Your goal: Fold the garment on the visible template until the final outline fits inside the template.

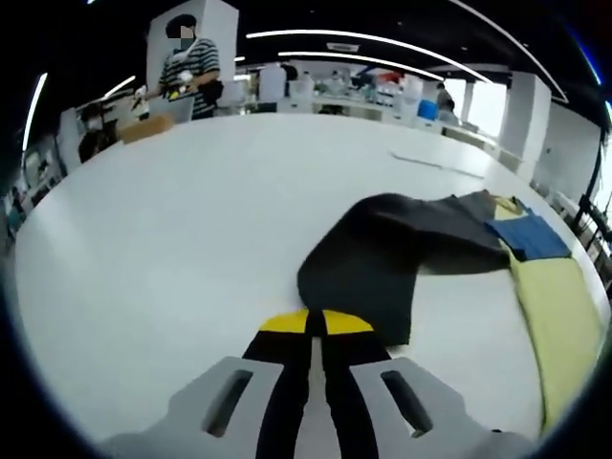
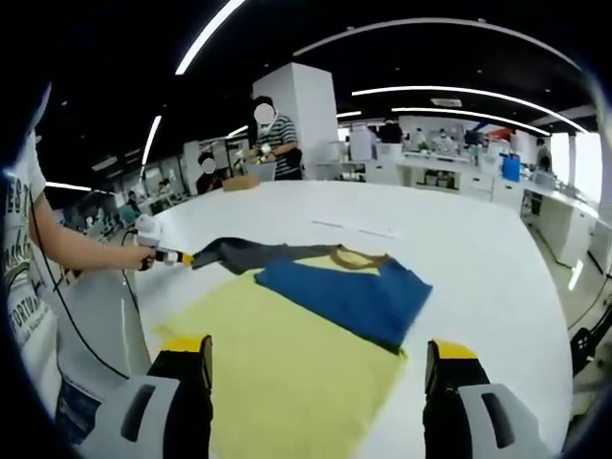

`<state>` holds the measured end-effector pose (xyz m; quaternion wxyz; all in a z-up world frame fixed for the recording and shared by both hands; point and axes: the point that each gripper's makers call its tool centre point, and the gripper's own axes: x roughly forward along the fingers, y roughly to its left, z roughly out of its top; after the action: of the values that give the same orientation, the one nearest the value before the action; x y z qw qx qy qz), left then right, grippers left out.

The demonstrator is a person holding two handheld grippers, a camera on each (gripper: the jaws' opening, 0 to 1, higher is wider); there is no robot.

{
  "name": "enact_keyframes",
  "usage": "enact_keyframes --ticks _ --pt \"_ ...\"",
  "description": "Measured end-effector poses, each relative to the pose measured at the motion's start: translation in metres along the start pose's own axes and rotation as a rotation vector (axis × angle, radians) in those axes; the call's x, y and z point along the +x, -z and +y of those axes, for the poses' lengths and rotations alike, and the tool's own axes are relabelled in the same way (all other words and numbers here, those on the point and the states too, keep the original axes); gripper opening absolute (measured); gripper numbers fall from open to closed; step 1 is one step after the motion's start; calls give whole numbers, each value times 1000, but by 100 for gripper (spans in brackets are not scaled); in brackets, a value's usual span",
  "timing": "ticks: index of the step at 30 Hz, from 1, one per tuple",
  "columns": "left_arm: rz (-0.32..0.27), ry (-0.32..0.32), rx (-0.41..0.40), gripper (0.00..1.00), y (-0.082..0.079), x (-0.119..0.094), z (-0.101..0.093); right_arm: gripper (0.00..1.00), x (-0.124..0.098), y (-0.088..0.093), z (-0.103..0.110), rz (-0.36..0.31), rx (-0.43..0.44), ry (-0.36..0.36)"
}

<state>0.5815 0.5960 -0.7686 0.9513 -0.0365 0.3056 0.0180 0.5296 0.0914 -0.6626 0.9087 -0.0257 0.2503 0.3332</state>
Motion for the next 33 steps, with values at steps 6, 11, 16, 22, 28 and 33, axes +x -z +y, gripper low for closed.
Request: enact_keyframes --ticks 6,11,16,22,28,33 --pt "-33 28 -17 1 -13 -8 -2 90 1 0 -1 -3 -3 -12" --pt "-51 36 -12 1 -23 -19 0 90 2 2 0 5 -12 -21" --pt "-76 38 -7 1 -33 -28 6 91 2 4 1 8 -13 -26" --pt "-77 15 31 1 -40 -33 15 89 1 4 0 10 -26 -16" --pt "-61 -9 56 1 -41 -31 27 90 0 4 -1 12 -26 -11" --pt "-40 -35 79 1 -40 -24 37 90 0 4 -1 17 -28 -9"
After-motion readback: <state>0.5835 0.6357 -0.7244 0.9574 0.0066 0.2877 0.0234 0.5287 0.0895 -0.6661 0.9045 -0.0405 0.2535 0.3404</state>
